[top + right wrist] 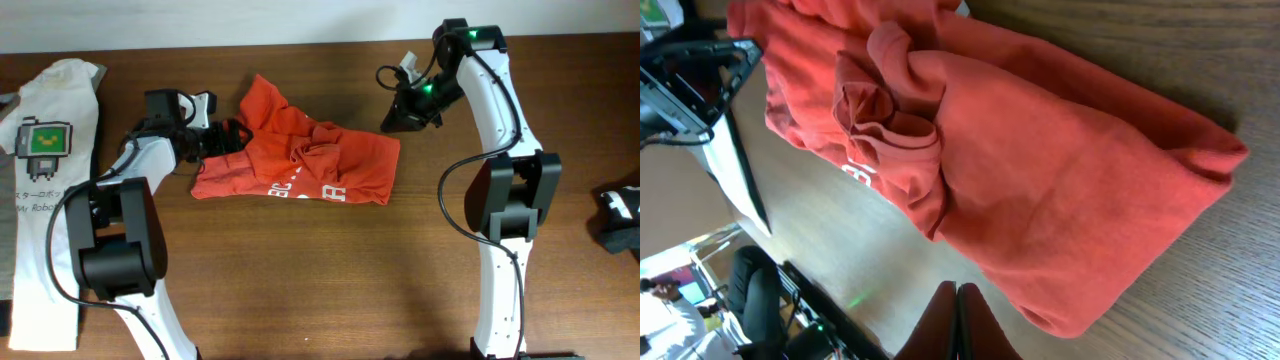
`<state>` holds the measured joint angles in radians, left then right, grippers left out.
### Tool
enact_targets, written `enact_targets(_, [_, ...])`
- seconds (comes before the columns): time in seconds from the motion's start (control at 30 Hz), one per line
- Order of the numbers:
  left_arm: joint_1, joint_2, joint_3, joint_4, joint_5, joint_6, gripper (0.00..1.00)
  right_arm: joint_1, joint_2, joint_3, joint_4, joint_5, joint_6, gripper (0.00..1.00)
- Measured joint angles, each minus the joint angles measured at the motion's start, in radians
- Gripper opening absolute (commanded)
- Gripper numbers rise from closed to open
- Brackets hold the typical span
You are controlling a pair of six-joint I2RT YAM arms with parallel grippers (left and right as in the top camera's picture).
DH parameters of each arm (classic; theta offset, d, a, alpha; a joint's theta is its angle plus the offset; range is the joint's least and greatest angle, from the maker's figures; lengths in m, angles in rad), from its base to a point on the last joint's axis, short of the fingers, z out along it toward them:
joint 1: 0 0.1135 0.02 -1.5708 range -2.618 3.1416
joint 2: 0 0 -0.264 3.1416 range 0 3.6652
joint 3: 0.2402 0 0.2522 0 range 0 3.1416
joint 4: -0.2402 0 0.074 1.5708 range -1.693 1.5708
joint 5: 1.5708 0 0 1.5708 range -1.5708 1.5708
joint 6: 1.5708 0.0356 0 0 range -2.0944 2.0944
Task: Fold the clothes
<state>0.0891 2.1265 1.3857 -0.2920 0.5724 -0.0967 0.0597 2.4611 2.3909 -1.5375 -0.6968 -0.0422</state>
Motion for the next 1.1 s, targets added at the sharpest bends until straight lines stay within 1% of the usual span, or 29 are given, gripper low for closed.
enact_targets(0.07, [0.007, 0.016, 0.0, 0.041, 0.027, 0.0, 0.99, 0.001, 0.0, 0.0, -0.003, 0.0, -0.011, 0.04])
enact_targets(0.23, [0.017, 0.066, 0.008, 0.141, 0.17, -0.005, 0.99, 0.001, 0.0, 0.0, -0.004, 0.0, -0.018, 0.04])
enact_targets(0.3, [0.005, 0.083, 0.013, 0.16, 0.226, -0.012, 0.89, 0.001, 0.0, 0.0, -0.004, 0.0, -0.019, 0.04])
enact_targets(0.33, [-0.01, 0.089, 0.013, 0.162, 0.256, -0.02, 0.81, 0.001, 0.0, 0.0, -0.005, 0.0, -0.018, 0.04])
enact_targets(0.4, [-0.037, 0.106, 0.013, 0.177, 0.312, -0.032, 0.57, 0.001, 0.0, 0.0, -0.007, 0.002, -0.018, 0.04])
enact_targets(0.47, [-0.063, 0.119, 0.013, 0.18, 0.347, -0.038, 0.11, 0.001, 0.0, 0.0, -0.011, 0.013, -0.018, 0.04])
enact_targets(0.53, [-0.087, 0.124, 0.012, 0.183, 0.372, -0.048, 0.03, 0.001, 0.0, 0.0, -0.027, 0.02, -0.022, 0.04])
enact_targets(0.6, [-0.095, 0.124, 0.012, 0.184, 0.382, -0.074, 0.0, 0.001, 0.0, 0.0, -0.037, 0.023, -0.033, 0.04])
enact_targets(0.83, [-0.088, 0.124, 0.028, 0.18, 0.391, -0.18, 0.0, 0.001, 0.0, 0.0, -0.042, 0.058, -0.045, 0.04])
enact_targets(0.97, [-0.091, 0.114, 0.072, 0.178, 0.389, -0.203, 0.0, 0.0, 0.0, 0.0, -0.04, 0.109, -0.044, 0.04])
enact_targets(1.1, [-0.119, 0.042, 0.073, 0.136, 0.37, -0.207, 0.0, -0.016, 0.0, 0.0, -0.035, 0.127, -0.045, 0.04])
